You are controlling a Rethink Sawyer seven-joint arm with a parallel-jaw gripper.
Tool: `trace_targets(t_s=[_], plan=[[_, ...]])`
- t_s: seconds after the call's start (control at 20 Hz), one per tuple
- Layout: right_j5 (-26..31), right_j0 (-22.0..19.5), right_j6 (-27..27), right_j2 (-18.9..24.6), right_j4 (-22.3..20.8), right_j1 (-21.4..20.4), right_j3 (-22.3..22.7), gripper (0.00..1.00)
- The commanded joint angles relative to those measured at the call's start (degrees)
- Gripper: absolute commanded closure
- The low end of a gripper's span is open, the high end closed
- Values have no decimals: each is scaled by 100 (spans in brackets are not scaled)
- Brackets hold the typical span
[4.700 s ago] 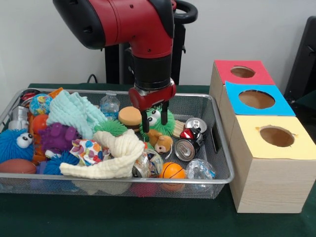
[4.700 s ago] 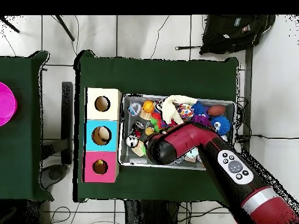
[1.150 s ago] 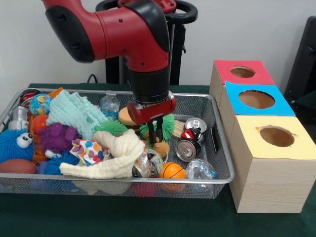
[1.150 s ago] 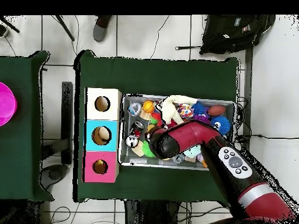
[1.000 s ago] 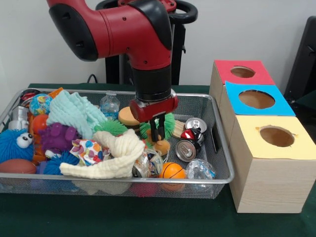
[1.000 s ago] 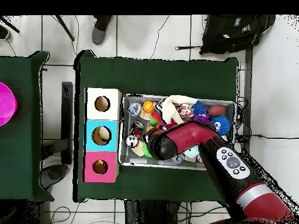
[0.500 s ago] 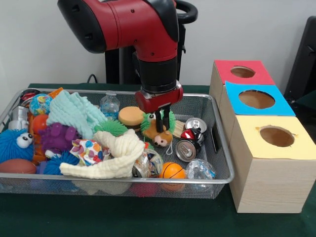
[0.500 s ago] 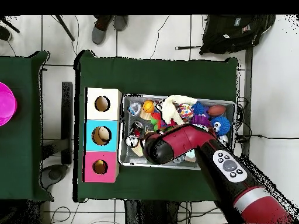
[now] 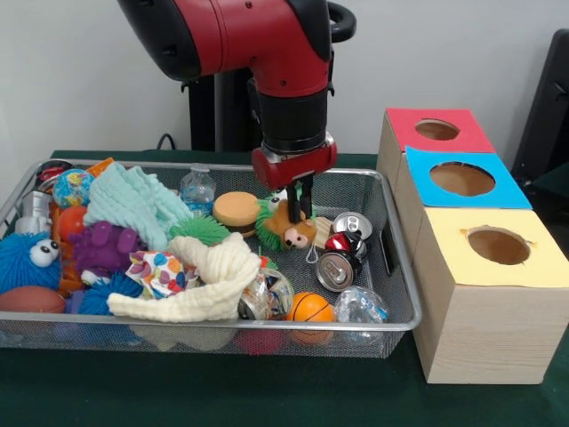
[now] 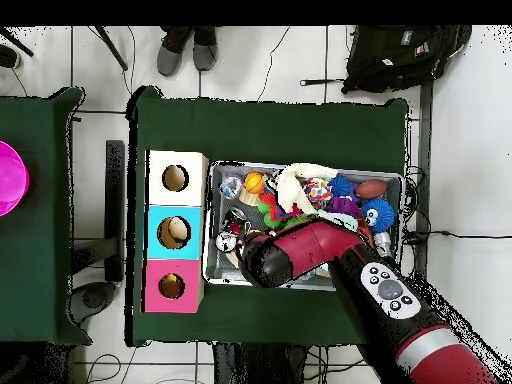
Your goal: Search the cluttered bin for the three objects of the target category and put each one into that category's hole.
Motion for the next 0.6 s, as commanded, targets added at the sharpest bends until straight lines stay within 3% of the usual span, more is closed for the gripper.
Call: trace_targets(t_s=[0.05, 0.6], plan=[[47, 91, 750, -386, 336, -160, 284, 100], [147, 20, 720, -603, 800, -451, 610, 100]])
